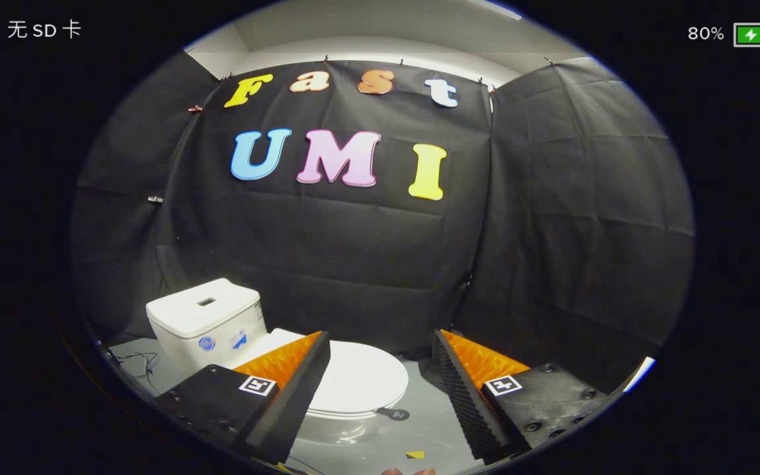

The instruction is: Open the toilet lid.

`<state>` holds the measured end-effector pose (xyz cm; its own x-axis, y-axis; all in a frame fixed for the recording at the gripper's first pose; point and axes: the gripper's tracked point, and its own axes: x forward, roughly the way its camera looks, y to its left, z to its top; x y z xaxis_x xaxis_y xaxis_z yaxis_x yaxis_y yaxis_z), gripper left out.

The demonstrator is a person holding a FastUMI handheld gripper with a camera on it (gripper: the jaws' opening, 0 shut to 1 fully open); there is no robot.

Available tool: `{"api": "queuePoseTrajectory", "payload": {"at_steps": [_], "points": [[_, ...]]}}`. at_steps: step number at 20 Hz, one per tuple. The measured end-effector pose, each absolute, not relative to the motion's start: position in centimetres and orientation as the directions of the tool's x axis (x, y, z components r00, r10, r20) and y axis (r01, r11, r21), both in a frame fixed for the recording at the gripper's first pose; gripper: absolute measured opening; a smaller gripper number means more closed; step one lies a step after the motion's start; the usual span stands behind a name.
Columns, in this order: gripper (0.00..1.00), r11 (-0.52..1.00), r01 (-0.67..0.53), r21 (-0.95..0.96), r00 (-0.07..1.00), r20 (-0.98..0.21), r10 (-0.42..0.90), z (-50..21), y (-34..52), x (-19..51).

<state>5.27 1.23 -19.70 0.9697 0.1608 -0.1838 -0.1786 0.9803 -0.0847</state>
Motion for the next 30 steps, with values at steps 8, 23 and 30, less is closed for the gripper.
{"api": "queuePoseTrajectory", "payload": {"at_steps": [8, 23, 30], "points": [[0.99, 0.967, -0.212, 0.144, 0.866, -0.431, 0.254, -35.6, 0.6, 6.7], [0.99, 0.759, 0.101, 0.644, 0.758, -0.543, 0.36, -44.8, -5.5, 11.3], [0.99, 0.659, 0.165, 0.733, 0.722, -0.545, 0.426, -47.0, -4.9, 12.6]]}}
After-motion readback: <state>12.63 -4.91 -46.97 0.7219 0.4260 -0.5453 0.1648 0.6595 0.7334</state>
